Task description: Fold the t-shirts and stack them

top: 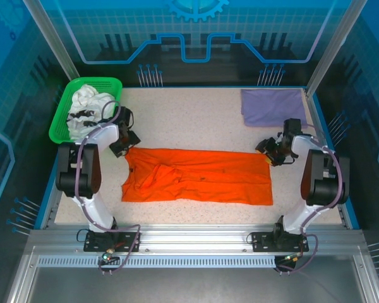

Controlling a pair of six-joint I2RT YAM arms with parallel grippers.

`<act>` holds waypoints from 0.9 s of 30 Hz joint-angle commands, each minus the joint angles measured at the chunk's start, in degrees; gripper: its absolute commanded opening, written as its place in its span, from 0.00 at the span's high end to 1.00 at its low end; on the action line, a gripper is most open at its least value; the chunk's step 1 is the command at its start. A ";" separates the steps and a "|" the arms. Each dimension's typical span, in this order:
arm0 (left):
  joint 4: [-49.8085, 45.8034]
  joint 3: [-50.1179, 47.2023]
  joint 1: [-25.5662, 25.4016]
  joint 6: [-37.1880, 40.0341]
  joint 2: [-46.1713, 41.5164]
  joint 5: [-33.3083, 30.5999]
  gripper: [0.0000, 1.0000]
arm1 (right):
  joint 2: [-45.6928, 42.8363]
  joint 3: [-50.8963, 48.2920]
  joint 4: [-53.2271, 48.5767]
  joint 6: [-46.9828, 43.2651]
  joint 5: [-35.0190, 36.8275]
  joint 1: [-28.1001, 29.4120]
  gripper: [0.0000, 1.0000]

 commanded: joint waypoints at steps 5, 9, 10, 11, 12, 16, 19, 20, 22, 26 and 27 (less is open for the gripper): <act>-1.42 -0.80 -4.72 0.32 -14.73 2.13 0.20 | -16.58 -4.66 9.68 0.54 -1.48 8.21 0.34; 2.42 -9.70 -8.84 -2.71 -21.26 8.27 0.47 | -13.29 0.91 8.82 -1.22 -2.37 23.82 0.43; 3.94 -12.13 -9.06 -3.96 -22.22 9.83 0.53 | -10.73 3.80 7.72 -1.89 -2.32 27.16 0.46; 6.29 -14.82 -9.02 -5.10 -22.86 11.90 0.56 | -7.54 7.21 6.89 -2.92 -2.95 31.04 0.49; 7.79 -16.76 -8.89 -5.73 -22.85 13.05 0.60 | -4.14 10.70 5.86 -3.60 -3.02 34.61 0.52; 11.51 -20.34 -8.89 -6.98 -20.19 16.00 0.64 | 9.57 25.20 1.97 -7.11 -4.36 44.68 0.59; 13.75 -20.97 -8.07 -7.73 -17.15 16.40 0.63 | 18.33 34.07 0.08 -8.06 -4.53 48.80 0.57; 14.36 -20.71 -7.43 -7.95 -15.80 17.27 0.62 | 20.88 36.68 -0.41 -8.24 -4.70 49.79 0.55; 14.79 -20.03 -6.53 -7.82 -13.48 18.42 0.60 | 24.98 40.92 -1.59 -9.35 -4.92 51.26 0.52; 14.58 -19.79 -5.31 -8.04 -11.19 17.72 0.59 | 30.32 47.80 -5.50 -12.40 -4.06 53.88 0.51; 15.30 -20.63 -5.05 -8.58 -11.14 17.66 0.58 | 31.28 48.70 -6.01 -12.51 -4.50 54.01 0.51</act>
